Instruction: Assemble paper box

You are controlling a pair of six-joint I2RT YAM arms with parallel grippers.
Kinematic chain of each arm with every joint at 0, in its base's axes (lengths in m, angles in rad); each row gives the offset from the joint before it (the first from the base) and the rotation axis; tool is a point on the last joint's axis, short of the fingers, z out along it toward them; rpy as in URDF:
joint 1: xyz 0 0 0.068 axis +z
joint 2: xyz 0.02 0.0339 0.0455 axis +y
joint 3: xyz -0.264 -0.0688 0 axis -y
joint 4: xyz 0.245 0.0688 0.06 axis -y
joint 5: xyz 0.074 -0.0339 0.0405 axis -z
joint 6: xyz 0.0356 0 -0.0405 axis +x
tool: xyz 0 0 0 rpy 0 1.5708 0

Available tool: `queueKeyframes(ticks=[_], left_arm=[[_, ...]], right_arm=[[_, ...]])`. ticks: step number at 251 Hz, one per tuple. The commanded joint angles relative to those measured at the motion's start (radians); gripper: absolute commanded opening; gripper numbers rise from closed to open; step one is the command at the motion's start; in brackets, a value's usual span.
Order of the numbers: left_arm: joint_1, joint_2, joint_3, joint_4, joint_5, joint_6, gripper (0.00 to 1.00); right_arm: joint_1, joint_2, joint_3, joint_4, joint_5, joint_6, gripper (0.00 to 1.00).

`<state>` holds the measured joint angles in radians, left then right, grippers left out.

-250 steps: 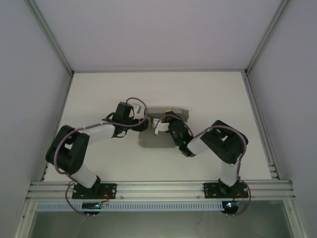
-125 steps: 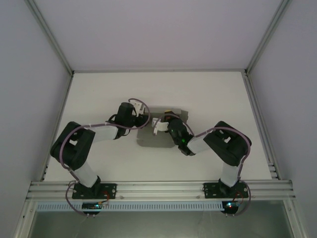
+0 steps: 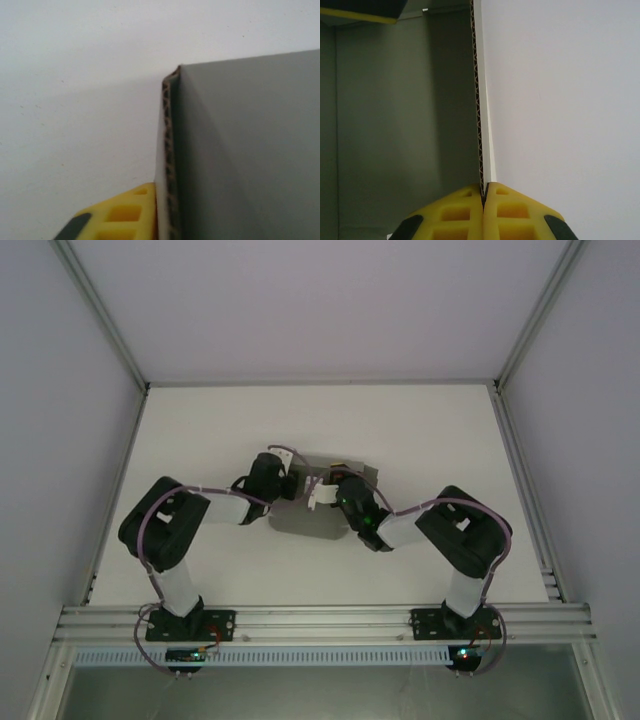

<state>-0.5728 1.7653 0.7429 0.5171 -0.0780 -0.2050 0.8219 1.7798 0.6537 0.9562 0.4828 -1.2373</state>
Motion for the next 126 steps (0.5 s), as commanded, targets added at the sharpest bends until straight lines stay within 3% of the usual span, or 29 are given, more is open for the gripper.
queueKeyframes(ticks=[1,20,48,79,113,126], left_arm=[[0.002,0.026,0.000,0.037,-0.084,-0.046,0.01],[-0.006,0.036,0.012,0.018,-0.159,-0.095,0.00],[-0.025,0.057,0.031,-0.037,-0.375,-0.198,0.00],[-0.031,0.070,0.054,-0.131,-0.509,-0.335,0.00],[-0.056,0.082,0.073,-0.180,-0.620,-0.391,0.00],[-0.056,0.089,0.086,-0.198,-0.599,-0.388,0.00]], right_arm=[[0.011,0.009,-0.015,-0.161,-0.025,0.050,0.00],[0.017,0.010,-0.014,-0.168,-0.004,0.055,0.00],[0.029,0.017,-0.013,-0.170,0.036,0.069,0.00],[0.034,0.024,-0.021,-0.157,0.057,0.079,0.00],[0.039,0.028,-0.023,-0.146,0.075,0.086,0.00],[0.039,0.028,-0.023,-0.145,0.075,0.089,0.00]])
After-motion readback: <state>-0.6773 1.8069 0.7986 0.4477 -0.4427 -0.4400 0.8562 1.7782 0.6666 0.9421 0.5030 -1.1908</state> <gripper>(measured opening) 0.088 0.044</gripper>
